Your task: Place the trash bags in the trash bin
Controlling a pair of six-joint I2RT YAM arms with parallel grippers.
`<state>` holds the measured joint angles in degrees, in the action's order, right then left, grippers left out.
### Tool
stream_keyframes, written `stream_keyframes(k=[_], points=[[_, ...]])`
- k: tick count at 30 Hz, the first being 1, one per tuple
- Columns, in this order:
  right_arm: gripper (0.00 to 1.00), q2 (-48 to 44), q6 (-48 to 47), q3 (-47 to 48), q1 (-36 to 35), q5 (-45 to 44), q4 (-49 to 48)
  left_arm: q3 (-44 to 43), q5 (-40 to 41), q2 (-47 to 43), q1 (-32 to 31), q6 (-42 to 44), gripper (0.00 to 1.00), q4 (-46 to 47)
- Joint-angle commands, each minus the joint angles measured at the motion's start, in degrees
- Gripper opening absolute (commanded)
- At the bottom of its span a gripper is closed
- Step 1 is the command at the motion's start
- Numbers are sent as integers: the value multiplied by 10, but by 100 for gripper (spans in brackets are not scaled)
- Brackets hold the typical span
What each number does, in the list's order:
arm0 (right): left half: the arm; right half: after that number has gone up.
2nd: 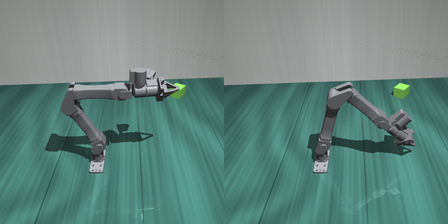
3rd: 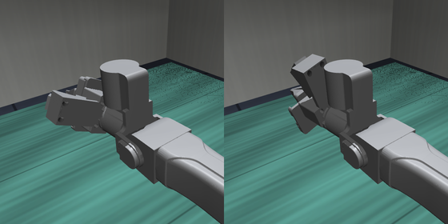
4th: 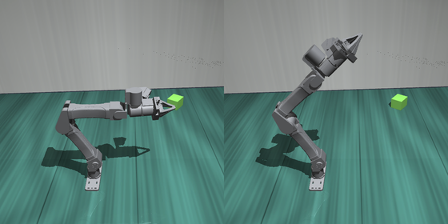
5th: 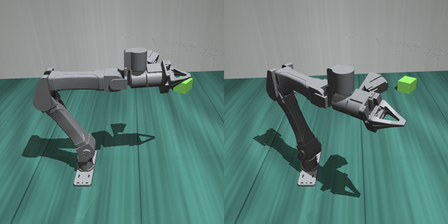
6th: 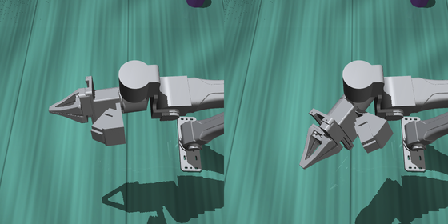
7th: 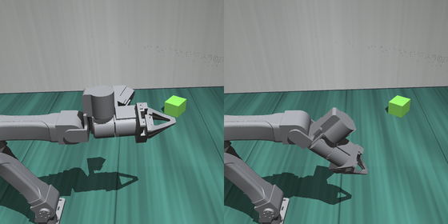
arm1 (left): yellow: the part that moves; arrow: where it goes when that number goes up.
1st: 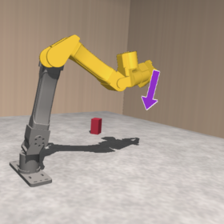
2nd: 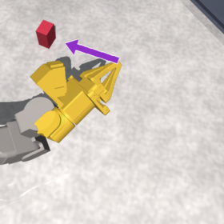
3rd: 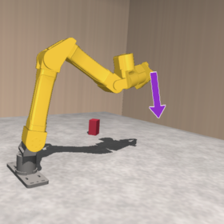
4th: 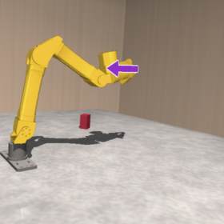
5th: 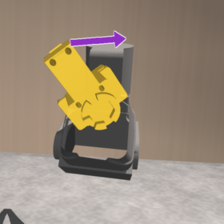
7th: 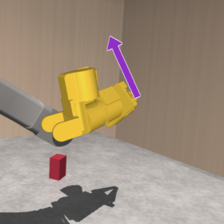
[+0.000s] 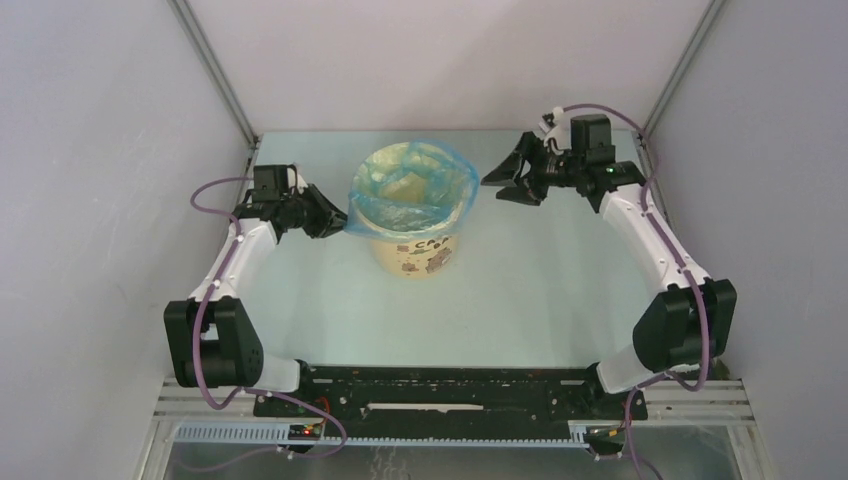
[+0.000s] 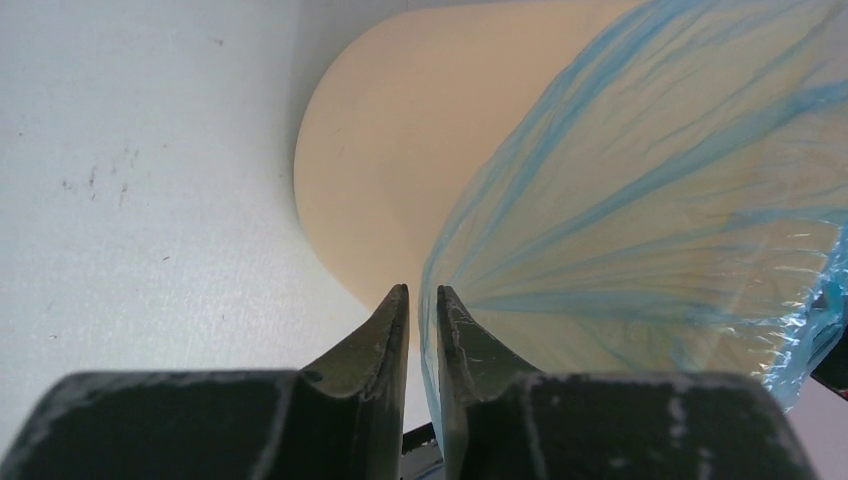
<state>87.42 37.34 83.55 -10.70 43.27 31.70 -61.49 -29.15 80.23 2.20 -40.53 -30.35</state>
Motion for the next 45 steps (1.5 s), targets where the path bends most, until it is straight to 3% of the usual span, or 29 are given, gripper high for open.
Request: stream_keyframes(k=[1,9,11,14,19,35,45], points=[[71,5,57,-37,-17,79,-117,-9,-8,-14,-3,11,21,-13],[58,50,69,-44,-29,80,-157,-10,-5,-19,-3,6,21,-11],[47,57,77,-54,-25,84,-169,-7,-6,-20,-3,3,20,-7],[22,60,81,-70,-21,89,-174,-3,-8,-18,-3,0,16,0],[6,58,75,-106,-14,90,-193,13,-13,-10,-4,-12,0,16],[5,178,59,-109,-43,83,-228,36,-3,51,-8,-21,0,30],[6,158,27,-122,-14,102,-185,55,44,-2,-8,46,0,-42]])
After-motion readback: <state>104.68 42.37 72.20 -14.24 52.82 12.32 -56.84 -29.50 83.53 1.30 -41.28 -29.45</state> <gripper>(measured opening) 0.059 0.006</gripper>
